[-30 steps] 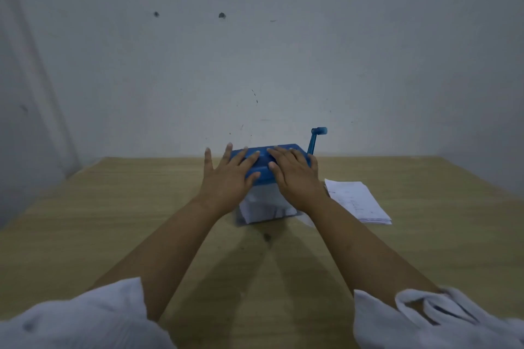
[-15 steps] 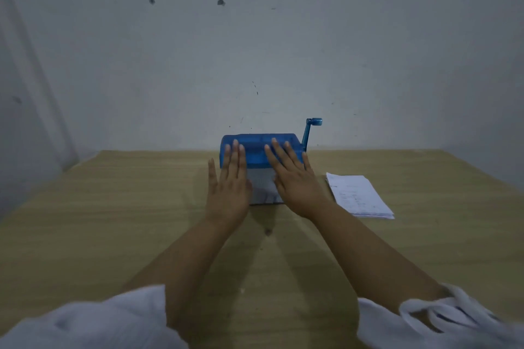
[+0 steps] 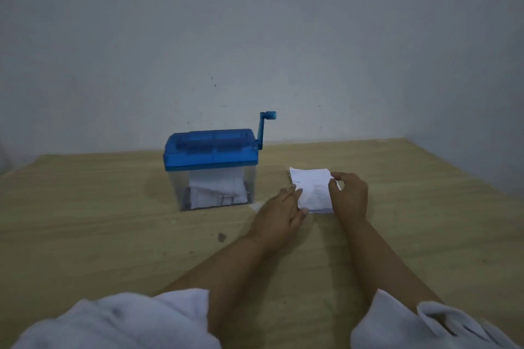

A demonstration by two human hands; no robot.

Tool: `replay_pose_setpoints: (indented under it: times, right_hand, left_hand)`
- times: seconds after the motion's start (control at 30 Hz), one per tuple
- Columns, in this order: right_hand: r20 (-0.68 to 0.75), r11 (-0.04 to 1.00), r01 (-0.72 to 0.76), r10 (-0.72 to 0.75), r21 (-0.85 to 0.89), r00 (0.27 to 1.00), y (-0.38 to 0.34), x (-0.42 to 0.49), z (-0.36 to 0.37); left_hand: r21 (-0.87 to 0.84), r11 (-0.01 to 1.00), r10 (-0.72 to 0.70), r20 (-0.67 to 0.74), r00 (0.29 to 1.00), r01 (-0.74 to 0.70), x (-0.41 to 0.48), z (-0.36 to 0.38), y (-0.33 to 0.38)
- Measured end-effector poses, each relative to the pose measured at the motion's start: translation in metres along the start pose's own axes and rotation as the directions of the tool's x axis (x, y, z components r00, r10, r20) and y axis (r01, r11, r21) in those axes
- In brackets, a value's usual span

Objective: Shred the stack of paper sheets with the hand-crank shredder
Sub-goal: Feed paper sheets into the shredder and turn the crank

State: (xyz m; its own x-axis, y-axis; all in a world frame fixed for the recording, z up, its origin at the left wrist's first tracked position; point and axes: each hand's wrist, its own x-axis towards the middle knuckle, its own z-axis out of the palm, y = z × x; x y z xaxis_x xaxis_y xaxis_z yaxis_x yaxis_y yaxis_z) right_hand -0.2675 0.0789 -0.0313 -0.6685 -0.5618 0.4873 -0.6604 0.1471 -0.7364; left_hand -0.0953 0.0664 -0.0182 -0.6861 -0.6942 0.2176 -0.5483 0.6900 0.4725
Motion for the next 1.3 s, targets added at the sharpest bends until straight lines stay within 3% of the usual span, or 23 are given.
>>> replay_pose_setpoints:
  times: [0.13, 0.23, 0.3, 0.47, 0.7, 0.83, 1.13, 1.3]
  right_hand:
    - [0.063, 0.982, -0.129, 0.138, -0.138, 0.988, 0.014, -0.002, 0.003]
    - [0.135, 0.927, -0.172, 0.227, -0.332, 0.964, 0.012, 0.004, 0.005]
    - [0.169, 0.911, -0.188, 0.265, -0.368, 0.949, 0.012, 0.007, 0.006]
    - [0.14, 0.949, -0.212, 0.249, -0.235, 0.958, 0.014, 0.008, 0.003]
    - [-0.034, 0.971, -0.203, 0.209, 0.127, 0.977, 0.009, 0.008, 0.0]
    - [-0.067, 0.971, -0.225, 0.23, 0.075, 0.971, 0.011, 0.009, -0.002]
    - [-0.068, 0.945, -0.171, 0.158, -0.279, 0.985, 0.013, 0.009, 0.0]
    - [-0.083, 0.966, -0.188, 0.175, -0.179, 0.981, 0.012, 0.009, -0.005]
  left_hand:
    - [0.129, 0.992, -0.009, 0.118, 0.993, -0.006, 0.017, 0.023, -0.001]
    - [0.186, 0.982, -0.016, 0.144, 0.989, -0.011, 0.018, 0.027, -0.003]
    - [0.199, 0.98, -0.021, 0.158, 0.987, -0.011, 0.019, 0.027, -0.003]
    - [0.221, 0.975, -0.036, 0.17, 0.985, -0.002, 0.02, 0.027, -0.002]
    - [0.245, 0.97, -0.05, 0.177, 0.983, 0.006, 0.019, 0.027, 0.001]
    - [0.233, 0.972, -0.066, 0.171, 0.983, 0.025, 0.018, 0.026, 0.001]
    - [0.271, 0.962, -0.078, 0.187, 0.979, 0.024, 0.018, 0.026, 0.004]
    - [0.273, 0.962, -0.078, 0.186, 0.979, 0.025, 0.018, 0.026, 0.003]
